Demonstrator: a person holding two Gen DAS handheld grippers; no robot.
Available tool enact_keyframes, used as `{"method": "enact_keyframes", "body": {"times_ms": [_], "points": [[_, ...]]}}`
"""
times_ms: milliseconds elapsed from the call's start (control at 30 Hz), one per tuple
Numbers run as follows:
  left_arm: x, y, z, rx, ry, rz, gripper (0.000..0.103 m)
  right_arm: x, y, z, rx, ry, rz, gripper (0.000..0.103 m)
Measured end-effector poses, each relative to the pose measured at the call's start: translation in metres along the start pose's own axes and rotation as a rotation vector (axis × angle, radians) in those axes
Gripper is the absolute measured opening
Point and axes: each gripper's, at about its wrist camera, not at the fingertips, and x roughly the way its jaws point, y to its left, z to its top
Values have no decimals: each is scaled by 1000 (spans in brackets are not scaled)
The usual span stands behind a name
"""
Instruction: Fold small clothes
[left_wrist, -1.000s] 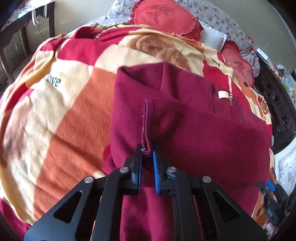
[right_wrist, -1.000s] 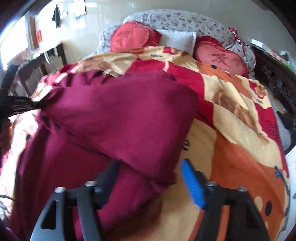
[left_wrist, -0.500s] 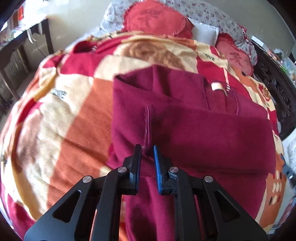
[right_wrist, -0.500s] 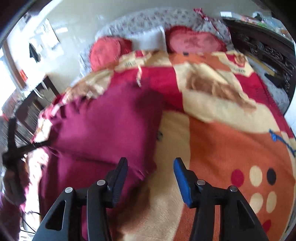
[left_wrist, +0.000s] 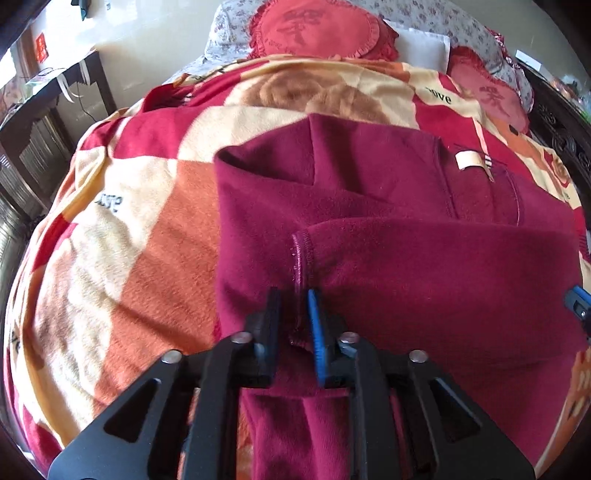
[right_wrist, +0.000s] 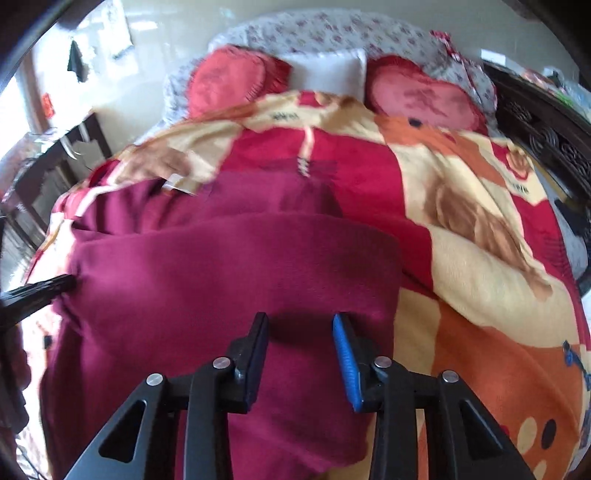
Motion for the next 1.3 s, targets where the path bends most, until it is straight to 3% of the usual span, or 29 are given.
{"method": "enact_keyframes", "body": {"times_ms": [133,433,600,667,833,967,1100,1300], "points": [[4,-3,1,13,0,21,22,2,-5,0,-8,-9,7,34],[5,-2,2,10,0,28,28,-41,10,-13,-25,-41,56,36],[4,-3,1,16,-5,36,31,-26,8,-26,-18,13,22,36],[5,-3,0,21,-11,49,42,-13,1,-31,-8,46,-1,36],[10,2,-1,15,-24,94,69,-8,-14,-34,51,7,35,36],[3,17,-2,-40,23,24,69,-9,-15,-34,44,12,34,38],[-18,23,-13,-41,13,-23,69,-27,-14,-34,62,16,50,39],[-53,32,-43,-30,38,-138,69,-64,-14,-54,117,61,191,47]]}}
